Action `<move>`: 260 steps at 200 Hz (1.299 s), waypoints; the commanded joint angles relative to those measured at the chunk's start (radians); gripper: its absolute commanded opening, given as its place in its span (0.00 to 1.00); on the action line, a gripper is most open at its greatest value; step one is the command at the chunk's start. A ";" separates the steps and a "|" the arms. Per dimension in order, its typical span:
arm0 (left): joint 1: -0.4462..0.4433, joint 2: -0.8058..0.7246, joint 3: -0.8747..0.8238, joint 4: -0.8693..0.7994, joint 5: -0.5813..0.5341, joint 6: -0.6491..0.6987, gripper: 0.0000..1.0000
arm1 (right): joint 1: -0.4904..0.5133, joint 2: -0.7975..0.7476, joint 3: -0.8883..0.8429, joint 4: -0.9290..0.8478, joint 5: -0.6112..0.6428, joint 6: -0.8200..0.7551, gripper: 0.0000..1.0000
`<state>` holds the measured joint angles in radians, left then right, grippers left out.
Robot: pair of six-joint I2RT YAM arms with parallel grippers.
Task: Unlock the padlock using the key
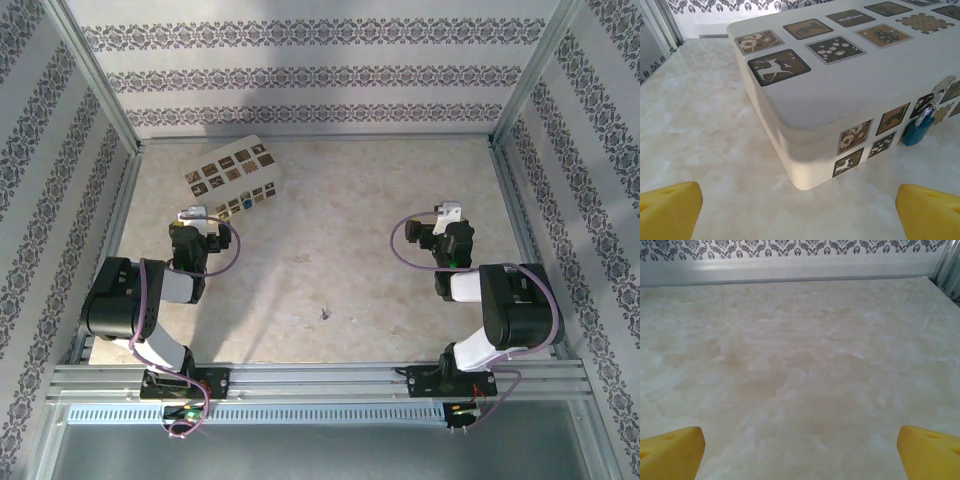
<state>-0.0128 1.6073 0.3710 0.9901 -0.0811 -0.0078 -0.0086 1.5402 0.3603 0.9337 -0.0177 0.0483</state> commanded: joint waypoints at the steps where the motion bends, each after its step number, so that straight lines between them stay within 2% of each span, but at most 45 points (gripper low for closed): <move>1: 0.001 -0.010 0.000 -0.002 0.012 -0.001 0.99 | 0.009 -0.008 0.017 0.011 0.014 -0.011 0.98; 134: 0.001 -0.012 -0.009 0.018 -0.032 -0.015 0.99 | 0.009 -0.010 0.014 0.016 0.011 -0.007 0.98; 163: 0.001 -0.083 -0.064 0.060 -0.051 -0.022 0.99 | 0.007 -0.090 0.006 -0.030 0.013 -0.006 0.98; 187: 0.001 -0.241 -0.057 -0.094 -0.077 -0.032 0.99 | 0.007 -0.233 0.020 -0.182 0.048 0.018 0.99; 232: 0.001 -0.499 0.090 -0.560 -0.040 -0.134 0.99 | 0.014 -0.470 0.168 -0.728 -0.006 0.126 0.99; 260: 0.001 -0.611 0.144 -0.750 0.018 -0.239 0.99 | 0.022 -0.564 0.247 -0.990 -0.118 0.229 0.96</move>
<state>-0.0128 1.0706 0.4732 0.5167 -0.1177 -0.1234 -0.0017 1.0409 0.5457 0.2714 -0.0319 0.1604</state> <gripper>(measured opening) 0.993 0.975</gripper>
